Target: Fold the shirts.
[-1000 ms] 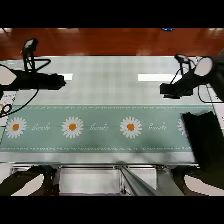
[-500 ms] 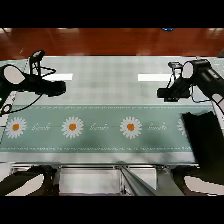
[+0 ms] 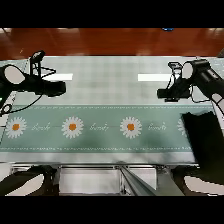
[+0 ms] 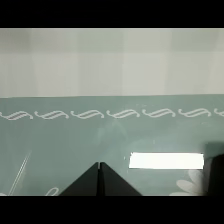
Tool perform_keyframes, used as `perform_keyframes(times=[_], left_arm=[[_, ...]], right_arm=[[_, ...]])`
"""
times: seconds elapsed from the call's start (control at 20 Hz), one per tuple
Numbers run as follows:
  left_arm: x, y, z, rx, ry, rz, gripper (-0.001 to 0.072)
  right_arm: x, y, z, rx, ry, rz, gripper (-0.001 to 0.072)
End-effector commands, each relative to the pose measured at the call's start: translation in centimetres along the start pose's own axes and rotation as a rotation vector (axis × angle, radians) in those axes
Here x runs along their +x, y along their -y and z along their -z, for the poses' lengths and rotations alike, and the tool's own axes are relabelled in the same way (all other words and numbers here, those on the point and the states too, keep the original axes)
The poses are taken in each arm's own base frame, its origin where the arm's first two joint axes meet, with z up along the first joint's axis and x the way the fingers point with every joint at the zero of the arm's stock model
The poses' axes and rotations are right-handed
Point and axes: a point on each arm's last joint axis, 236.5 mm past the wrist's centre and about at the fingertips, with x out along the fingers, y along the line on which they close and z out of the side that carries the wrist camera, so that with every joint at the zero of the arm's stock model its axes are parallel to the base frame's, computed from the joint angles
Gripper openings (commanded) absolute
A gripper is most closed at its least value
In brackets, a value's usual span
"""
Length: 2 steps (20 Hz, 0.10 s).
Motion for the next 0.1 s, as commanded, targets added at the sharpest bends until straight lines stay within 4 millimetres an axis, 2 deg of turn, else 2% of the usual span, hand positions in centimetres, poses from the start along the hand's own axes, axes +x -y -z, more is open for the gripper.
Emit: perform_keyframes(times=[0.0,0.05], left_arm=[[-0.03,0.0,-0.03,0.0,0.0,0.0,0.002],[-0.03,0.0,-0.03,0.0,0.0,0.0,0.002]], right_arm=[[0.0,-0.02,-0.02,0.0,0.0,0.0,0.0026],[0.0,-0.02,-0.02,0.0,0.0,0.0,0.0026]])
